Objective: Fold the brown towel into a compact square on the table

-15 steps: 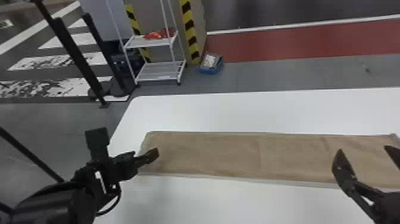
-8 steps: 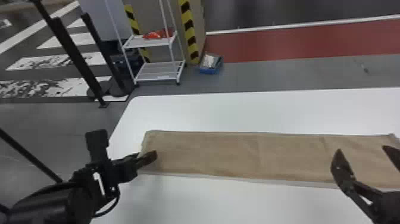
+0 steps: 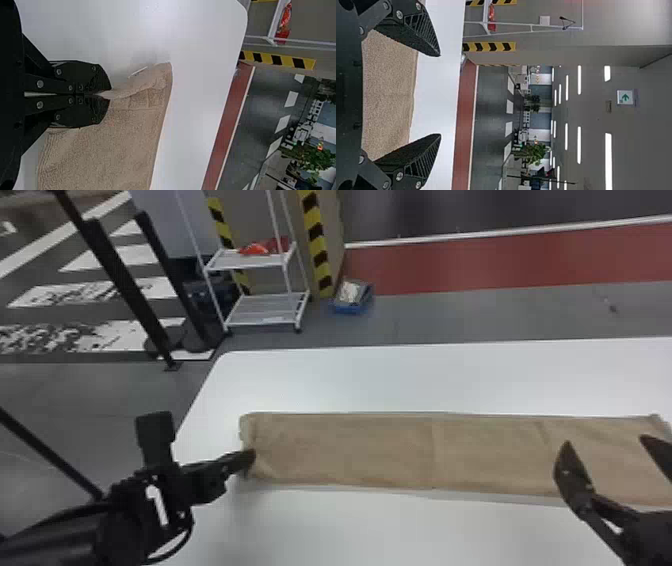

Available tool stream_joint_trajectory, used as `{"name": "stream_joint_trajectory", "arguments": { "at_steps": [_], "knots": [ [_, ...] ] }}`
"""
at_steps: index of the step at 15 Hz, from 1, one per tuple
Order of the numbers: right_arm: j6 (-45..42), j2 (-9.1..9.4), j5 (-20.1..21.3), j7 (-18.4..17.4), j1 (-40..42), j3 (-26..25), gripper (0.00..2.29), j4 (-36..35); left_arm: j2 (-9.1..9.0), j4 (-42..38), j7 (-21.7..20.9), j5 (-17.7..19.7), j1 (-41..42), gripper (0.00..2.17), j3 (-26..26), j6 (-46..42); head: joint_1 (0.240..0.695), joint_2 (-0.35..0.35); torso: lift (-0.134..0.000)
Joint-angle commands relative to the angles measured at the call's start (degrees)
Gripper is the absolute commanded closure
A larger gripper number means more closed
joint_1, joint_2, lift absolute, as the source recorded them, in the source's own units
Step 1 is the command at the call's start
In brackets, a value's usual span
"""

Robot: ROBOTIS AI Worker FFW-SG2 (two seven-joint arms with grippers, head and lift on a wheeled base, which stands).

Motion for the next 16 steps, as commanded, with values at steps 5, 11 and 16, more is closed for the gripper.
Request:
{"name": "stream_joint_trajectory", "arguments": {
  "at_steps": [5, 11, 16],
  "knots": [
    [-0.18, 0.05, -0.17, -0.09, 0.08, 0.0, 0.18, 0.05, 0.37, -11.56, -0.86, 1.7, 0.24, 2.14, 3.35, 7.92, 0.695, 0.245, -0.125],
    [-0.53, 0.05, -0.44, -0.09, 0.17, 0.09, 0.18, -0.13, -0.51, -25.18, -0.43, 2.49, -2.39, 2.14, 0.45, 20.22, 0.695, 0.211, -0.125],
    [-0.35, 0.05, -0.53, -1.05, 1.05, -0.61, 0.18, -1.01, -3.59, -29.4, 4.23, -2.7, -9.42, 2.14, -17.12, 24.62, 0.695, 0.082, -0.125]
  ]
}}
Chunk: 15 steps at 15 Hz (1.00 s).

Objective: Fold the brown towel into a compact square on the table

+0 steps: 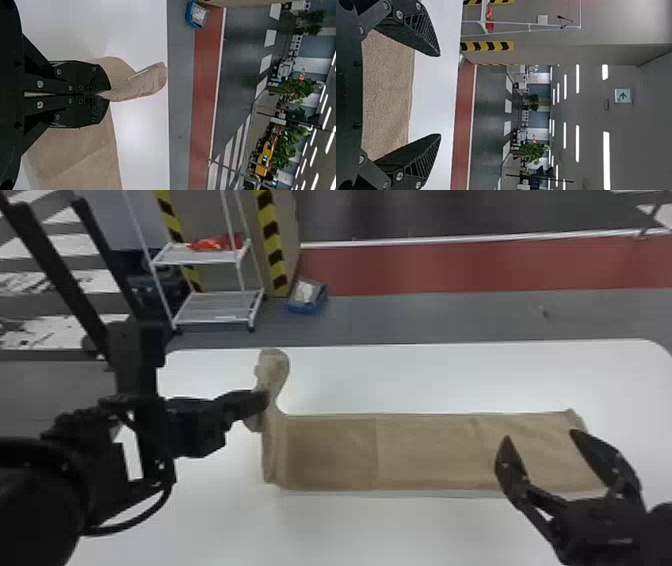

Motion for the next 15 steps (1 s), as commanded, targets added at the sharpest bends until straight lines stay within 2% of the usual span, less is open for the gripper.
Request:
{"name": "stream_joint_trajectory", "arguments": {
  "at_steps": [1, 4, 6, 8, 9, 10, 11, 12, 13, 15],
  "knots": [
    [0.7, 0.05, 0.01, -1.27, 0.92, -0.83, 0.18, -0.8, -3.21, -0.16, 1.23, -4.51, -3.67, 2.14, -8.22, 0.14, 0.695, 0.049, -0.125],
    [1.4, 0.05, -1.22, -1.27, 1.62, -2.33, 0.18, -1.51, -8.22, 0.46, 2.55, -7.77, -6.13, 2.14, -15.26, 0.49, 0.695, -0.041, -0.125],
    [1.4, 0.05, -1.58, -1.27, 1.54, -2.59, 0.18, -1.51, -8.89, 0.37, 2.64, -9.44, -6.22, 2.14, -19.3, 1.54, 0.695, -0.122, -0.125],
    [1.57, 0.05, -1.58, -1.27, 1.36, -2.5, 0.18, -1.24, -8.89, 1.95, 6.24, -10.84, -6.4, 2.14, -25.8, 1.37, 0.695, -0.162, -0.125],
    [1.57, 0.05, -1.49, -1.27, 1.36, -2.5, 0.18, -1.33, -8.89, 4.24, 7.74, -12.95, -6.75, 2.11, -29.58, 0.14, 0.695, -0.179, -0.125],
    [1.57, 0.05, -1.49, -1.27, 1.36, -2.59, 0.18, -1.33, -8.89, 7.58, 11.69, -15.41, -7.63, 1.92, -33.89, -4.26, 0.695, -0.208, -0.125],
    [1.4, 0.05, -1.49, -1.27, 1.36, -2.59, 0.18, -1.33, -8.89, 11.27, 14.68, -16.47, -8.51, 1.25, -37.05, -9.53, 0.695, -0.222, -0.125],
    [1.4, 0.05, -1.58, -1.27, 1.45, -2.68, 0.18, -1.33, -8.89, 13.73, 16.09, -16.91, -9.03, 0.18, -39.07, -12.52, 0.695, -0.235, -0.125],
    [1.57, 0.05, -1.58, -1.27, 1.45, -2.77, 0.18, -1.33, -8.89, 15.22, 16.26, -17.78, -9.3, 0.0, -40.92, -14.28, 0.695, -0.247, -0.125],
    [1.4, 0.05, -1.58, -1.27, 1.36, -2.77, 0.18, -1.33, -8.89, 15.75, 16.26, -18.14, -9.65, 0.03, -42.24, -14.63, 0.695, -0.29, -0.125]
  ]
}}
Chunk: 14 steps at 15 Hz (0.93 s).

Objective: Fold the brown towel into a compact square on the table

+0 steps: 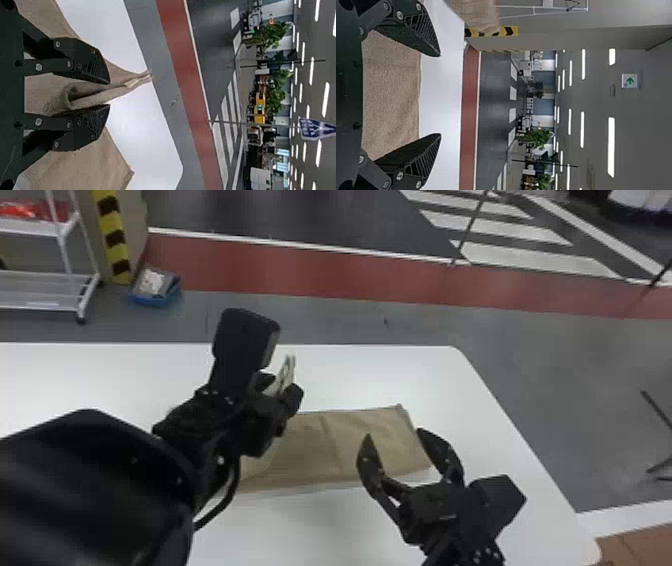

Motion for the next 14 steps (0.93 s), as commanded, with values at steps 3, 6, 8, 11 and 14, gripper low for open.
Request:
{"name": "stream_joint_trajectory", "arguments": {
  "at_steps": [3, 6, 8, 11, 14],
  "knots": [
    [0.33, 0.05, 0.0, 0.0, -0.58, -0.02, 0.18, 0.17, -0.15, 0.54, -0.13, -0.41, 0.01, 0.07, -1.89, -0.44, 0.695, -0.312, -0.125],
    [2.8, 0.05, 0.0, 0.0, -1.81, -0.19, 0.18, 0.17, -0.15, 0.1, -0.13, -0.24, 0.45, 0.07, -0.75, -0.27, 0.695, -0.32, -0.125],
    [9.65, 0.05, 0.52, 1.06, -4.45, -0.46, 0.18, -0.09, -0.15, -0.16, -0.31, 0.82, 1.51, 0.07, 3.03, -0.44, 0.695, -0.317, -0.125],
    [15.98, 0.05, 4.65, 2.02, -9.63, -0.02, 0.18, 0.61, 2.81, -2.98, -0.57, 3.9, 5.11, 0.07, 10.5, -0.97, 0.695, -0.27, -0.125],
    [22.66, 0.05, 4.57, 2.55, -13.06, 3.15, 0.18, 1.58, 6.15, -4.82, -0.75, 6.97, 8.98, 0.07, 16.91, -4.49, 0.695, -0.182, -0.125]
  ]
}}
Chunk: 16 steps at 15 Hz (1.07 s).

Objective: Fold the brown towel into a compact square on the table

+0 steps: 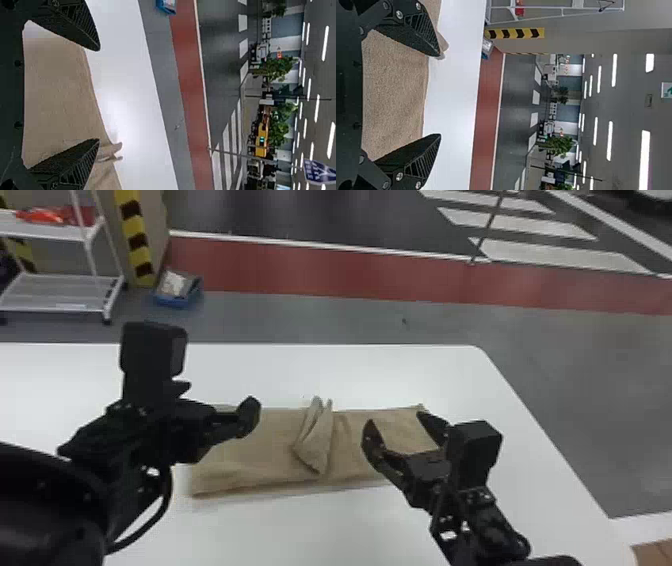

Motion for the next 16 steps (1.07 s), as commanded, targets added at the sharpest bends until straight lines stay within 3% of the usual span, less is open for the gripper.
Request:
{"name": "stream_joint_trajectory", "arguments": {
  "at_steps": [1, 3, 7, 16],
  "knots": [
    [7.88, 0.05, -0.61, 0.3, -3.74, 2.91, 0.18, 1.61, 2.21, -1.21, 0.0, 2.26, 3.09, 0.08, 3.96, -2.39, 0.695, -0.152, -0.125],
    [14.92, 0.05, -2.11, 0.3, -7.69, 5.46, 0.17, 4.25, 3.26, -1.65, -0.18, 3.14, 5.47, 0.08, 6.07, -4.15, 0.695, -0.102, -0.125],
    [16.15, 0.05, -5.1, -0.06, -11.91, 9.41, 0.17, 6.88, 3.61, -1.65, -0.36, 3.41, 7.58, 0.08, 6.78, -5.56, 0.695, 0.007, -0.125],
    [18.26, 0.05, -4.04, 0.12, -13.23, 13.37, 0.18, 8.99, 3.79, -0.77, -0.36, 3.5, 7.84, 0.08, 7.04, -5.91, 0.695, 0.087, -0.125]
  ]
}}
